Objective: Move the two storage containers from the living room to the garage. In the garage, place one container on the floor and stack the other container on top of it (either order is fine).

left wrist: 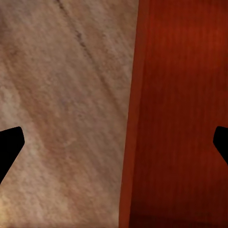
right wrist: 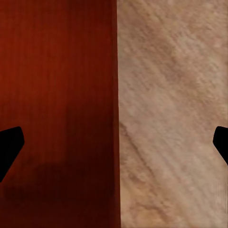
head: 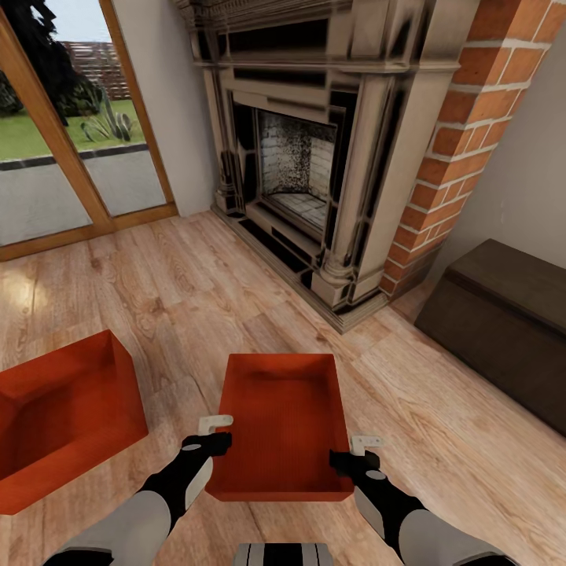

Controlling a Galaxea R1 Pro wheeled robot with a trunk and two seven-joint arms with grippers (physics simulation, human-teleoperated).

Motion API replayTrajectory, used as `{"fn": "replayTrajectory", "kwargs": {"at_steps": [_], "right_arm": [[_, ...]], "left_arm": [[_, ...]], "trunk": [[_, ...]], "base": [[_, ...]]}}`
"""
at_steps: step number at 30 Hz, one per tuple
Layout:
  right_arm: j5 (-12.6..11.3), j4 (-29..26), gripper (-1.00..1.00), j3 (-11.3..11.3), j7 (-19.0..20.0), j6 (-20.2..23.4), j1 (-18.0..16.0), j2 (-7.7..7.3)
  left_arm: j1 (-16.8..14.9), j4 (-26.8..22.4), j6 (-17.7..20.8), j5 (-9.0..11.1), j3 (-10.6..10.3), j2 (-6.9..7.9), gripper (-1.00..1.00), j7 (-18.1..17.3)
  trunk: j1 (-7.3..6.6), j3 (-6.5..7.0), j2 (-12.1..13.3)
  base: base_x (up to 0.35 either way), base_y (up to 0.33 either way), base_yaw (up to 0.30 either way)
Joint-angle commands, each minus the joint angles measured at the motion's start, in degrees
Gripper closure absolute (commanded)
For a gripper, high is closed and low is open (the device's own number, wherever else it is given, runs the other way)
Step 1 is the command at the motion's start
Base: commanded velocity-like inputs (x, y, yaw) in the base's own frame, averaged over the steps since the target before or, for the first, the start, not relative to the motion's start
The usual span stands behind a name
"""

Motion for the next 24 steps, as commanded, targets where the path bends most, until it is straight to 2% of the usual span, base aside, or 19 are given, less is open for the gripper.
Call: {"fn": "replayTrajectory", "kwargs": {"at_steps": [1,7,9,10,11,16,22,24], "right_arm": [[-0.6,0.1,-1.00,0.5,-0.2,-0.2,0.0,-0.03],[-0.6,0.1,-1.00,0.7,-0.2,-0.1,0.0,-0.11],[-0.5,0.1,-1.00,0.7,-0.1,-0.1,0.0,-0.09],[-0.5,0.1,-1.00,0.7,-0.1,-0.1,0.0,-0.07],[-0.5,0.1,-1.00,0.7,-0.1,-0.1,0.0,-0.07],[-0.5,0.1,-1.00,0.7,-0.1,-0.1,0.0,-0.07],[-0.5,0.1,-1.00,0.7,-0.1,-0.1,0.0,-0.07],[-0.5,0.1,-1.00,0.7,-0.1,-0.1,0.0,-0.07]], "left_arm": [[0.0,-0.1,0.3,0.4,-0.2,0.00,-1.00,0.3],[0.0,0.1,0.3,0.4,-0.3,-0.07,-1.00,0.3],[0.0,0.2,0.4,0.4,-1.0,-0.08,-1.00,0.3],[0.0,0.4,0.4,0.5,-3.6,-0.08,-1.00,0.3],[0.0,0.4,0.4,0.5,-4.7,-0.08,-1.00,0.4],[0.0,0.4,0.4,0.6,-6.6,-0.03,-1.00,0.4],[0.0,0.6,0.3,0.7,-6.8,0.02,-1.00,0.4],[0.0,0.6,0.3,0.7,-6.8,0.05,-1.00,0.4]], "trunk": [[-0.01,-0.04,0.0],[-0.01,-0.04,0.0],[-0.01,-0.04,0.0],[-0.01,-0.04,0.0],[-0.01,-0.04,0.0],[-0.01,-0.04,0.0],[-0.01,-0.04,0.0],[0.43,-0.40,-0.8]], "base": [[0.000,0.000,0.000],[0.000,0.000,0.000],[0.000,0.000,0.000],[0.000,0.000,0.000],[0.000,0.000,0.000],[0.000,0.000,0.000],[0.000,0.000,0.000],[0.000,0.000,0.000]]}}
